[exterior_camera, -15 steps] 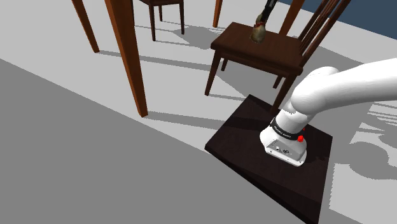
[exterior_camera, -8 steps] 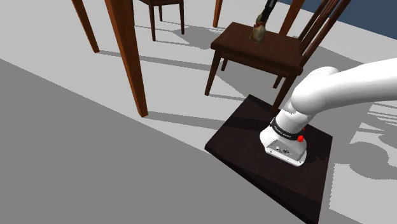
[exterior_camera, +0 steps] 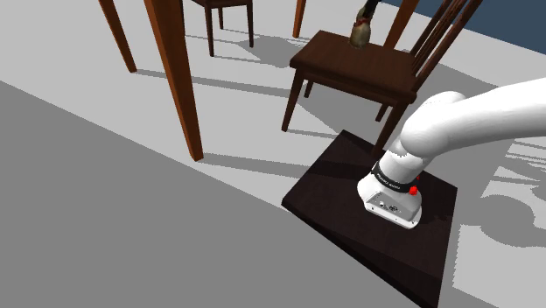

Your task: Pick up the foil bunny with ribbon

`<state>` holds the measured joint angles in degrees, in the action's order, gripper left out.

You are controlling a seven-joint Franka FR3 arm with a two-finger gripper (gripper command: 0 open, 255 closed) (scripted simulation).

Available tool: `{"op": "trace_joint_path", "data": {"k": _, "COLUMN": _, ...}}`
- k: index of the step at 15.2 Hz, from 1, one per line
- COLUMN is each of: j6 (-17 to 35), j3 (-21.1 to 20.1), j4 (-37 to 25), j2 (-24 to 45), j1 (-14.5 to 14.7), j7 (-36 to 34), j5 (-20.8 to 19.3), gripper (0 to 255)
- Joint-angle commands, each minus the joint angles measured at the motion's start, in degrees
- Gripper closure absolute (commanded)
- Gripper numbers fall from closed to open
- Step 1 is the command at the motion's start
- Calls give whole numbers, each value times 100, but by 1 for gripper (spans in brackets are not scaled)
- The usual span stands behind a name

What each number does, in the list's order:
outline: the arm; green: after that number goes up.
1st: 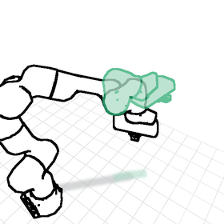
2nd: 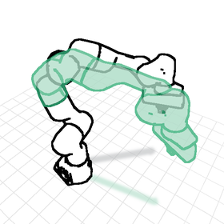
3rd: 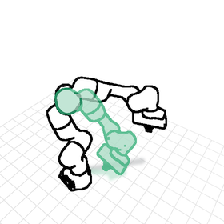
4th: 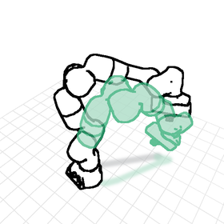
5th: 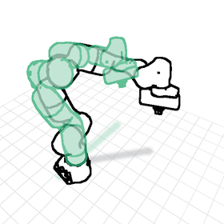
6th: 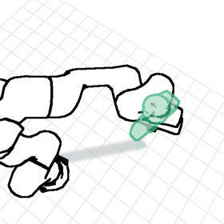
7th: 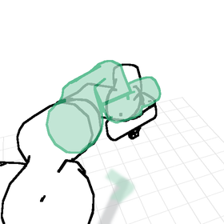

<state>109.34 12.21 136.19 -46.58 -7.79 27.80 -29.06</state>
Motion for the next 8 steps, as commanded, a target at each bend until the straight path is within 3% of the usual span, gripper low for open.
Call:
{"op": "trace_joint_path", "data": {"k": 1, "j6": -124, "j3": -17, "j4": -168, "j2": 34, "j1": 11, "j7": 51, "j5": 34, "gripper": 255}}
{"op": "trace_joint_path", "data": {"k": 8, "j6": -510, "j3": -81, "j4": -723, "j2": 181, "j1": 46, "j7": 194, "j5": 137, "gripper": 255}}
